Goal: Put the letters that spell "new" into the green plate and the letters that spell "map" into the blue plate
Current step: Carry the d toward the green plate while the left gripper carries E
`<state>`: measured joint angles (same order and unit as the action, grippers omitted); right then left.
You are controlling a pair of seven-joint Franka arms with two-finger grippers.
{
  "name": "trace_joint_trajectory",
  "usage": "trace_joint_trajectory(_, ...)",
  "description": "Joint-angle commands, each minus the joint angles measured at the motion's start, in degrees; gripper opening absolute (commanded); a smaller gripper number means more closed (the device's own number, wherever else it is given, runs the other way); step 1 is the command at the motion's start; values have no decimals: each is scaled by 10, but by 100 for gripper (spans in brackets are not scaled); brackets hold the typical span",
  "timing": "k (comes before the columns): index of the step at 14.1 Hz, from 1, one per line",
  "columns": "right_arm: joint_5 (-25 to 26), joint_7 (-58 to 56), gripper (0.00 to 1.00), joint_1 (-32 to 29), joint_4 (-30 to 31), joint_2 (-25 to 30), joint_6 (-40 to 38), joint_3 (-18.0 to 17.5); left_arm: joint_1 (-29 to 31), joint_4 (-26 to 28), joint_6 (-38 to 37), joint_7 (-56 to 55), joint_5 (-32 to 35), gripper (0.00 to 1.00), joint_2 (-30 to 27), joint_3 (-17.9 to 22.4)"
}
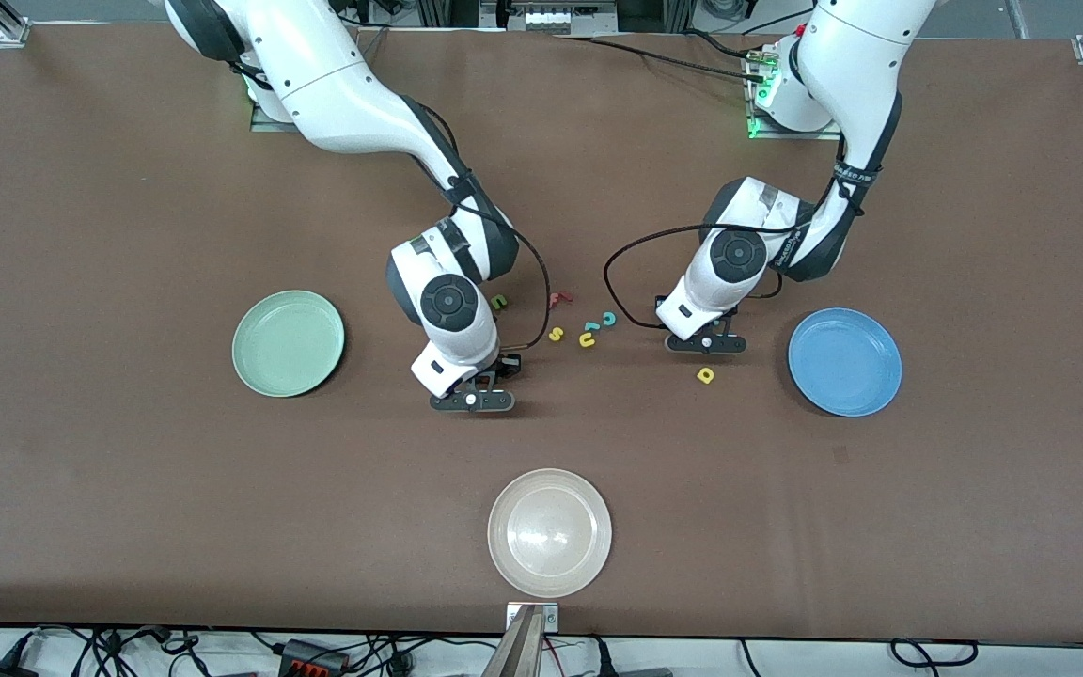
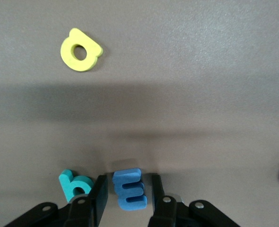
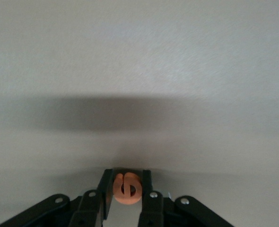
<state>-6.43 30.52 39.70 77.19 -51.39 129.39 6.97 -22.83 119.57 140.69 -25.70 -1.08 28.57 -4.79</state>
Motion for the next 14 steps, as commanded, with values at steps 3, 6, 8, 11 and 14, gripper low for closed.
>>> trace_joint_trajectory(3, 7, -37, 3, -74, 9, 87, -138, 6, -3, -2, 16, 4, -14, 13, 12, 0)
trace_joint_trajectory(6, 9, -151, 3, -116, 88, 145, -178, 45, 0, -4, 9, 6, -14, 11, -17, 1)
trace_joint_trajectory(8, 10, -206, 3, -139, 167, 181, -157, 66, 7, -27, -47, 15, -13, 11, -42, 9)
trace_joint_trajectory(11, 13, -248, 3, -139, 291, 232, -81, 100, 51, -134, -239, 64, 3, 11, -48, 10)
trace_joint_trajectory(14, 13, -248, 3, -140, 342, 228, -10, 103, 111, -174, -304, 150, 66, 11, -46, 10)
